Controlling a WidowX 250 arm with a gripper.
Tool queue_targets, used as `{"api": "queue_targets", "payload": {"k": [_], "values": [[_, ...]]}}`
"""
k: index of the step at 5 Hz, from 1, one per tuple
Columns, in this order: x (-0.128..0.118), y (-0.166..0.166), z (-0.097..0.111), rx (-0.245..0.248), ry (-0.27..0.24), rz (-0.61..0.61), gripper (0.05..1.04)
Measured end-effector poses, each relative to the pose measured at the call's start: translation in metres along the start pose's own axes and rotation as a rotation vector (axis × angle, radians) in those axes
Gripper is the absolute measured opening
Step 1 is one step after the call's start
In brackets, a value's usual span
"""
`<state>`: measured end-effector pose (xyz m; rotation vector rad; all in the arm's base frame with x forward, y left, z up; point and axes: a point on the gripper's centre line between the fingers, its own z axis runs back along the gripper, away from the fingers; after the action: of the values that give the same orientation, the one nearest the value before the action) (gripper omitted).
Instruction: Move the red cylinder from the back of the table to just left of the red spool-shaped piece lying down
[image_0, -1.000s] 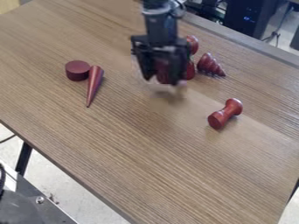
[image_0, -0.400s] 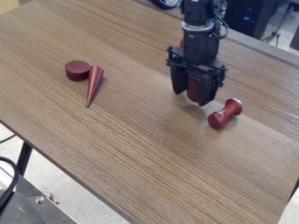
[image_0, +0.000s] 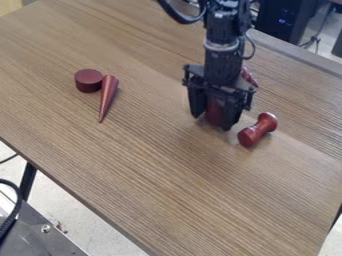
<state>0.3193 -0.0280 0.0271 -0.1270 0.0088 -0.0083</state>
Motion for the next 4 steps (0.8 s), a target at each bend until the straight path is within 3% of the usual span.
{"api": "queue_targets", "payload": {"k": [1,2,3,4], "values": [[0.0,0.005,0.001,0.0,-0.002,0.031,1.009],[-0.003,0.006,0.001,0.007,0.014,0.033,1.003],[0.002,0.008,0.017,0.01,-0.039,0.052,1.0],[0.013,0.022,0.064,0.064,-0.162,0.097,1.0]]}}
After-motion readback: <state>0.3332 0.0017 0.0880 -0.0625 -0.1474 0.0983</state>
